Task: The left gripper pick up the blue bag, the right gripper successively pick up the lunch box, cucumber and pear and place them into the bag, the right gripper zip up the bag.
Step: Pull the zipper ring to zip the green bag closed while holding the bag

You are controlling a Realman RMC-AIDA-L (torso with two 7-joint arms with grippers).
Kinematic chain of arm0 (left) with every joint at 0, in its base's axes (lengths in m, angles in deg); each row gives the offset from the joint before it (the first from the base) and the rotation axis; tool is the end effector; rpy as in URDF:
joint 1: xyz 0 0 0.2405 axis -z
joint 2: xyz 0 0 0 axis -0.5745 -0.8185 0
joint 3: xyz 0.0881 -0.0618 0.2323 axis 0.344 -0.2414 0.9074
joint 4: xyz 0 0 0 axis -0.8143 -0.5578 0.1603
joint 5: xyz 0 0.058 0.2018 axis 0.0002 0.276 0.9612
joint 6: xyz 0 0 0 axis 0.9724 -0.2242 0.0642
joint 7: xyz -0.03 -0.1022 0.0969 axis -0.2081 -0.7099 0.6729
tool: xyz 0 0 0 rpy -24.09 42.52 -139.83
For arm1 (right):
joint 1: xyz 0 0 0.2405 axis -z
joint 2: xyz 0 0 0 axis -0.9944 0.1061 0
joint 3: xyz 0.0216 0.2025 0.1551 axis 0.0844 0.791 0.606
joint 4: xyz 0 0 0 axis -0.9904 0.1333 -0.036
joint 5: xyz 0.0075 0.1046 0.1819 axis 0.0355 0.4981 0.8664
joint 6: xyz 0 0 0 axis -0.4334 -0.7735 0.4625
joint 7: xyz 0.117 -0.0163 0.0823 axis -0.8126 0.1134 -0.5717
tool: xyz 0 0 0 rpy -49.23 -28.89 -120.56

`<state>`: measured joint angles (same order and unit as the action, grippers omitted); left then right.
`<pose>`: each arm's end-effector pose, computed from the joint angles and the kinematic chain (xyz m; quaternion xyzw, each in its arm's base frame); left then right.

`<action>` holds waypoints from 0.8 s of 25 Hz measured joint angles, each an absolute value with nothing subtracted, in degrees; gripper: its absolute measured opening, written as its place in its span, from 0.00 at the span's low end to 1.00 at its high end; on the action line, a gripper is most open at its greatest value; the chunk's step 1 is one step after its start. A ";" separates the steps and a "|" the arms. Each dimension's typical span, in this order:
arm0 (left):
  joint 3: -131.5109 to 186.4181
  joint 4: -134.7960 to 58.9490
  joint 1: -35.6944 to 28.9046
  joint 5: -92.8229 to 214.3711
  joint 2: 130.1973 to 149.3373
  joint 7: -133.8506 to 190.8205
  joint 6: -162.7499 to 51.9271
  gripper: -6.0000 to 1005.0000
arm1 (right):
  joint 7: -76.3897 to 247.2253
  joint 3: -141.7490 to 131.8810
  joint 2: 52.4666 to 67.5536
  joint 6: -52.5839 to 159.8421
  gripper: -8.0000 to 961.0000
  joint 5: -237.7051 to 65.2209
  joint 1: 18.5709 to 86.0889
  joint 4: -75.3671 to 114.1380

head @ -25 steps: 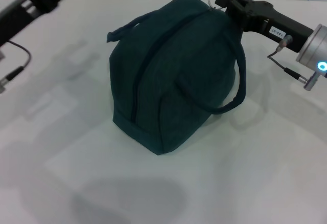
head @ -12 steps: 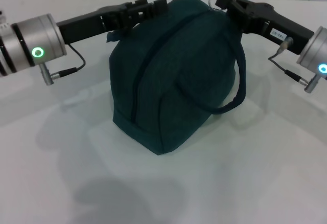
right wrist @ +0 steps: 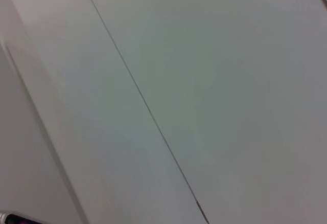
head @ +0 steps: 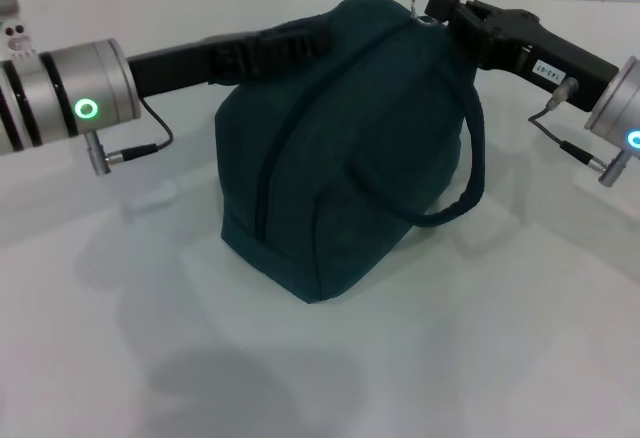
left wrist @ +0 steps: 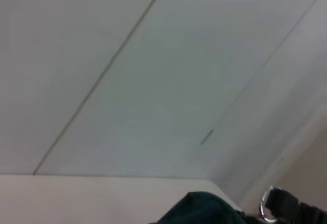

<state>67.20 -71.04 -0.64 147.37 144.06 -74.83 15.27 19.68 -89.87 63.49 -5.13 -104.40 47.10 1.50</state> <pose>-0.2251 0.3760 0.0020 -0.8351 -0.4021 -0.3528 0.1279 0.1860 0.3860 -0.0353 -0.8234 0.2787 0.4535 0.1968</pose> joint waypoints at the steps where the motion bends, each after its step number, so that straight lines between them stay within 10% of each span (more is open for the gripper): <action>1: 67.36 -71.07 -0.65 147.36 144.06 -74.81 15.27 0.81 | 19.68 -89.87 63.48 -5.13 0.03 -104.40 47.10 1.53; 20: 68.06 -70.96 -1.02 145.21 144.29 -74.02 17.66 0.09 | 19.62 -89.87 63.32 -8.55 0.03 -102.92 49.51 1.87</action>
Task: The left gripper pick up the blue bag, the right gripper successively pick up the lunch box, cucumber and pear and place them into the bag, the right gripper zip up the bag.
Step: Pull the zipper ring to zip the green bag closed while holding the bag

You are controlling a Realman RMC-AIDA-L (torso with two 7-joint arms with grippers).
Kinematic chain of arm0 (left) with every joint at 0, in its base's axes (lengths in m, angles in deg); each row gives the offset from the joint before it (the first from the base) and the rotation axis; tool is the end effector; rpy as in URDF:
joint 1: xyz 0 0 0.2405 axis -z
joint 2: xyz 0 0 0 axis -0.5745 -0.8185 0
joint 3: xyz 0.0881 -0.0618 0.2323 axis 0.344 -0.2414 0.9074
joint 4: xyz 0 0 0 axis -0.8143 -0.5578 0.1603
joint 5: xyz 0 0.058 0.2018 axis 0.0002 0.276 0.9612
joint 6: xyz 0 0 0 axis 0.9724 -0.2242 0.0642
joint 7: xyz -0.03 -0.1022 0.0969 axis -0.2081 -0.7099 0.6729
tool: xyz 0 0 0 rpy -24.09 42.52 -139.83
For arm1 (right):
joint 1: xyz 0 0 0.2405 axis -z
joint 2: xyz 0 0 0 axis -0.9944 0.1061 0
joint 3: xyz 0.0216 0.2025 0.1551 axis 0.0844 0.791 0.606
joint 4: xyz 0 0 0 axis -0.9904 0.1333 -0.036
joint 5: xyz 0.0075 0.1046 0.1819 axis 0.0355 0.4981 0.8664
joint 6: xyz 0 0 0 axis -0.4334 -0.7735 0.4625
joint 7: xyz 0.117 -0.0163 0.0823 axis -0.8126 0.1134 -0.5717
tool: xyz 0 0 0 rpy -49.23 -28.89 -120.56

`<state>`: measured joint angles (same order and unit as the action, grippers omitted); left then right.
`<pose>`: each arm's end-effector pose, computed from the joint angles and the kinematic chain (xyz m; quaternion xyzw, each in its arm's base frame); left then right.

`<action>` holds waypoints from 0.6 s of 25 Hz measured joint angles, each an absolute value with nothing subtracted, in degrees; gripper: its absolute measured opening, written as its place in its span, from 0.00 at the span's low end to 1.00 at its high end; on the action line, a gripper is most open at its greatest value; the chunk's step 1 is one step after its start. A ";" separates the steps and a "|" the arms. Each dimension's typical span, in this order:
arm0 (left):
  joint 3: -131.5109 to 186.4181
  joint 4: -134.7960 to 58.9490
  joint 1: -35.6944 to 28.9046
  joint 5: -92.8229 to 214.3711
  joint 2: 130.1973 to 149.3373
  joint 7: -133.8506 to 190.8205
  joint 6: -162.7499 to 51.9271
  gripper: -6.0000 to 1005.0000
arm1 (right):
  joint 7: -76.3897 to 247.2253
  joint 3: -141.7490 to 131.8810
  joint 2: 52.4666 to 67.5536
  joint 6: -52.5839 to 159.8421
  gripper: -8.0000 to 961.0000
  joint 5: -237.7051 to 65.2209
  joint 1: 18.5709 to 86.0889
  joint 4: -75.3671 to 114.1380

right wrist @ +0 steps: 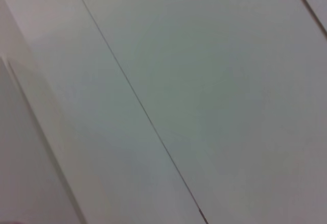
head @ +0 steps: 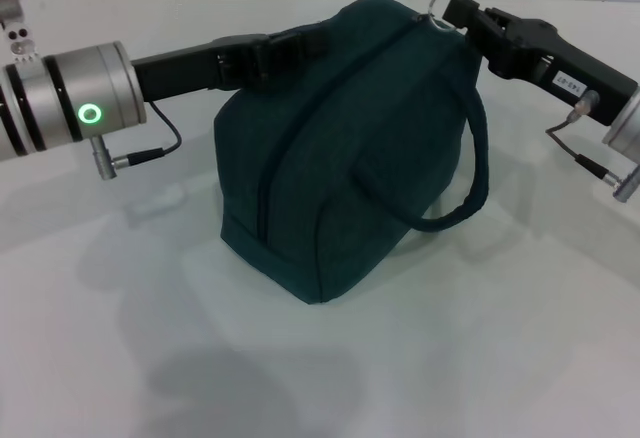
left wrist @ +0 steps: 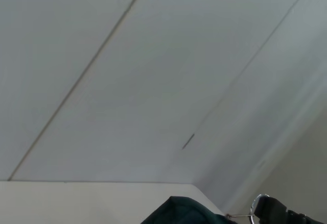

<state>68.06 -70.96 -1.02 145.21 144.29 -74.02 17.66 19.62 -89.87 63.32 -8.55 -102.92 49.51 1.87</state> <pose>-0.2191 0.3705 0.0010 -0.8362 -0.3910 -0.3689 0.1088 0.1974 0.3747 -0.0296 -0.8105 0.2870 0.4728 0.1931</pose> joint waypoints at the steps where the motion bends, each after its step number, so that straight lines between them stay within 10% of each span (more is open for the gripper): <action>1: 68.13 -70.96 -1.03 145.14 144.29 -74.02 17.99 0.07 | 19.61 -89.87 63.29 -8.98 0.03 -102.76 49.68 1.86; 15: 68.13 -70.96 -1.14 144.05 144.37 -71.70 26.09 0.05 | 19.13 -89.09 63.05 -10.90 0.03 -101.52 51.02 3.60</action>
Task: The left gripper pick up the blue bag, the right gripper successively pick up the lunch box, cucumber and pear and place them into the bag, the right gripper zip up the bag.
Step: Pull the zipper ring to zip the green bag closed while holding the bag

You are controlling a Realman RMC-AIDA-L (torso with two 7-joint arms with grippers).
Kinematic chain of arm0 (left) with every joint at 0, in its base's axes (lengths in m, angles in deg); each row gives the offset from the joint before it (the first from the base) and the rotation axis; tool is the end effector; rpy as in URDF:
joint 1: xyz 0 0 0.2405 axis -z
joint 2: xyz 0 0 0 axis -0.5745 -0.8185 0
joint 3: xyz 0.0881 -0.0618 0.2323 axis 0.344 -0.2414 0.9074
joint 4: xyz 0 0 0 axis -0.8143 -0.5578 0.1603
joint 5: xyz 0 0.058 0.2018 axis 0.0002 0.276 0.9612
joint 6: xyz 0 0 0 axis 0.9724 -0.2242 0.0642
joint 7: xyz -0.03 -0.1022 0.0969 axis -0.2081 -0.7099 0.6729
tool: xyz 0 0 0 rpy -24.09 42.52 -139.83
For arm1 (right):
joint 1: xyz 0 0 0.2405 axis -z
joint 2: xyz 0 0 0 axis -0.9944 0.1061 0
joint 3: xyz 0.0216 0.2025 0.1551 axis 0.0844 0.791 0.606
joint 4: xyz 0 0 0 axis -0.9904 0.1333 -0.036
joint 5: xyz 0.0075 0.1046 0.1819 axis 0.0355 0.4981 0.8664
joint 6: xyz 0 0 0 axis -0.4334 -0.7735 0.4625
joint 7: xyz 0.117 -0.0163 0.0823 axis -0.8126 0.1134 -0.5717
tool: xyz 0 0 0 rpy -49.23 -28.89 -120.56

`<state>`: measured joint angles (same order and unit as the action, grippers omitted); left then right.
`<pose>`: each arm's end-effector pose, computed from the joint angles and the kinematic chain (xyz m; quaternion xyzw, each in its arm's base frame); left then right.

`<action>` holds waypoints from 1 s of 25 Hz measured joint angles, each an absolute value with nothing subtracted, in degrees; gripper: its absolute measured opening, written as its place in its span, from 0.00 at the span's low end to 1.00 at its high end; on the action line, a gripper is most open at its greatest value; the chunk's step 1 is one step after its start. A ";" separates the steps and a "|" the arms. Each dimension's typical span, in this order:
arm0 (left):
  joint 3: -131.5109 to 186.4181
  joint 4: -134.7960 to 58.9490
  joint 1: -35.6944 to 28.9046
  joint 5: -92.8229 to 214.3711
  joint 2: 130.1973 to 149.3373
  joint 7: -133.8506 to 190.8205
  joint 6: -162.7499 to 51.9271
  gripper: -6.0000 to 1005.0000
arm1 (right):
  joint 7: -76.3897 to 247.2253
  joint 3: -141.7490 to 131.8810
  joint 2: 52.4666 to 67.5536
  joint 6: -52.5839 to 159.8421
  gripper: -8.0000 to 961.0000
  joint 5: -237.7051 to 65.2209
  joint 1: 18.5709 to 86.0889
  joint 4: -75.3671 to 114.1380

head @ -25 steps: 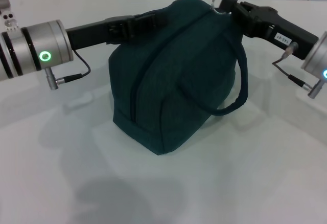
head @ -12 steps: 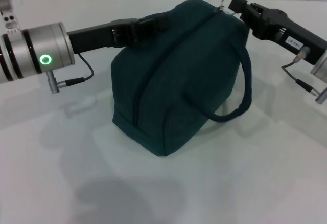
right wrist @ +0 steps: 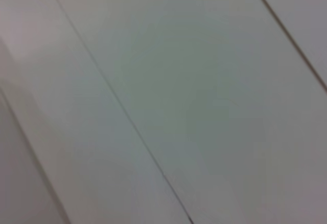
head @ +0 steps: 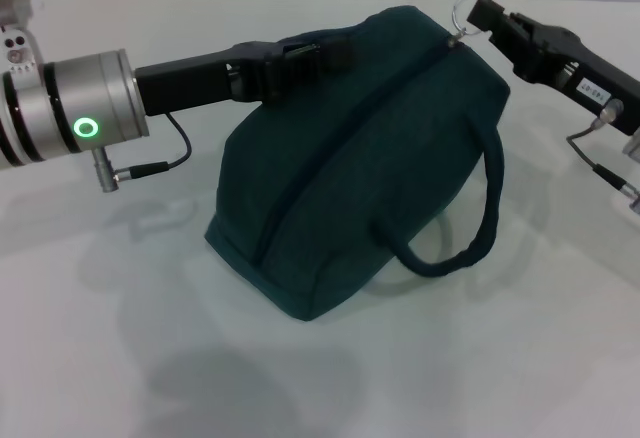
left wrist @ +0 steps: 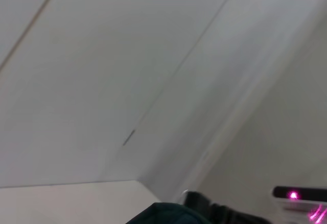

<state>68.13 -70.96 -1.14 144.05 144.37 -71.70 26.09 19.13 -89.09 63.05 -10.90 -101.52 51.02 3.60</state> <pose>-0.2055 0.3537 0.0023 -0.8509 -0.3479 -0.3902 0.0512 0.2118 0.3678 -0.0233 -0.7945 0.3055 0.4858 0.1987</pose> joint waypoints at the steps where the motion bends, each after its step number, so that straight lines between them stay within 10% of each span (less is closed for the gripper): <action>1: 68.15 -70.96 -1.14 143.88 144.38 -71.53 26.53 0.05 | 19.11 -89.05 63.05 -10.83 0.03 -101.39 51.01 4.09; 25: 69.02 -70.78 -1.75 140.29 144.47 -68.99 35.45 0.05 | 19.59 -89.19 63.32 -9.22 0.04 -101.08 51.04 7.84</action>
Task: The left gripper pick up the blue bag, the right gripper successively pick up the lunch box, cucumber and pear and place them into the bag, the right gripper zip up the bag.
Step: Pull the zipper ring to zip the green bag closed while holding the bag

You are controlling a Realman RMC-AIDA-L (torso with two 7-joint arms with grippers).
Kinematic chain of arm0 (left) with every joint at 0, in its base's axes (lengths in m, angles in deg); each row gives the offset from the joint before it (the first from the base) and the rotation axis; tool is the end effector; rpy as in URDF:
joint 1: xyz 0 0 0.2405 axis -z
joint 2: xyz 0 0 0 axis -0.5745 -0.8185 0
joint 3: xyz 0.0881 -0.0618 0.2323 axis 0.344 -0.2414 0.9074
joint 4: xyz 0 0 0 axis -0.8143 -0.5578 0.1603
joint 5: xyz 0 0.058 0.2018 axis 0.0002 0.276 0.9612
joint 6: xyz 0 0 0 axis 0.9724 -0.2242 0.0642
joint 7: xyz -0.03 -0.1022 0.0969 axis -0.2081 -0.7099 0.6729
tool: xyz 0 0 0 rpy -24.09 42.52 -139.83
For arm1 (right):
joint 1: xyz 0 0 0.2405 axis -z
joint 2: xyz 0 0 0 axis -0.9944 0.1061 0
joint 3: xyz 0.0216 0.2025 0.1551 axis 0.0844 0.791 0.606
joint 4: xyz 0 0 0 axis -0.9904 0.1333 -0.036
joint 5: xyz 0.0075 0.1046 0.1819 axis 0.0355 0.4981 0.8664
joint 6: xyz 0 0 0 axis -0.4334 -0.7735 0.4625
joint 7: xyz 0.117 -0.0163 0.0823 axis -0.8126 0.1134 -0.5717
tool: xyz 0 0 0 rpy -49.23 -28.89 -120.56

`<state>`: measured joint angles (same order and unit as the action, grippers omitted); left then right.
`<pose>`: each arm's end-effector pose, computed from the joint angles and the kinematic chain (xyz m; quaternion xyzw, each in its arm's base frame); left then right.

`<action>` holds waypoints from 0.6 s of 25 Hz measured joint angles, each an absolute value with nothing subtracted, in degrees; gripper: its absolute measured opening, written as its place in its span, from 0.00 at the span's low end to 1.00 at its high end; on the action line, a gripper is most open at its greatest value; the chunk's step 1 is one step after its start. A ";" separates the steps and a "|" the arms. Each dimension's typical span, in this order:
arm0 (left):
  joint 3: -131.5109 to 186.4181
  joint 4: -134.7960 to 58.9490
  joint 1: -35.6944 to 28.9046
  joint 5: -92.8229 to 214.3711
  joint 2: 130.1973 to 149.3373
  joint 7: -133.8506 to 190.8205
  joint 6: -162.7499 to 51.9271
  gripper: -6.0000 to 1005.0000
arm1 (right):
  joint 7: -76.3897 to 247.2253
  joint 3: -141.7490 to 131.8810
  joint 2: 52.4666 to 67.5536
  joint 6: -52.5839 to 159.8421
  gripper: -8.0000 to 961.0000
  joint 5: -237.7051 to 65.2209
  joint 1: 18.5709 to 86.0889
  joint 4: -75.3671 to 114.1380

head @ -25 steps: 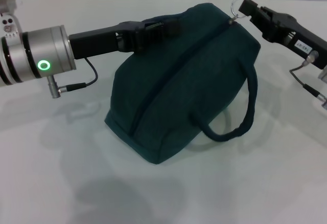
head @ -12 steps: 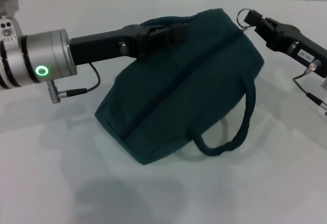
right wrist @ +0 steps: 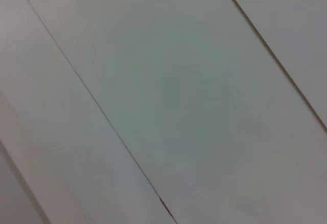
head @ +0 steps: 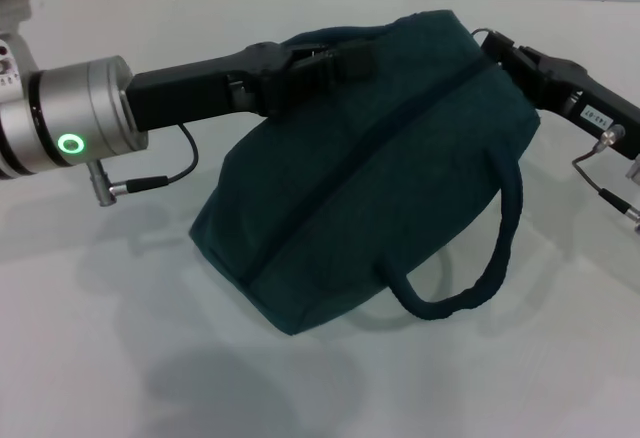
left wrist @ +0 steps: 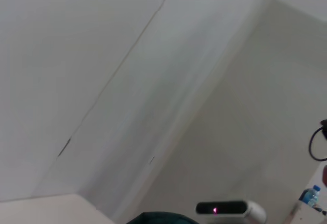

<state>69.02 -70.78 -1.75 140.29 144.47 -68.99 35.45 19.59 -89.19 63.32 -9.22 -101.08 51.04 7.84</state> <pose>-0.1918 0.3333 0.0084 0.8535 0.2953 0.4292 0.0097 0.2331 0.3637 -0.0315 -0.7894 0.3422 0.4607 0.2178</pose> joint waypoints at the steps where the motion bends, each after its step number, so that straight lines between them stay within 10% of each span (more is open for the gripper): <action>1: 69.05 -70.78 -1.77 140.10 144.49 -68.85 35.60 0.05 | 19.59 -89.31 63.35 -9.24 0.04 -101.12 51.04 7.84; 15: 69.80 -70.23 -1.42 138.23 144.56 -67.96 33.11 0.08 | 17.95 -89.12 63.24 -10.99 0.06 -100.80 51.71 7.74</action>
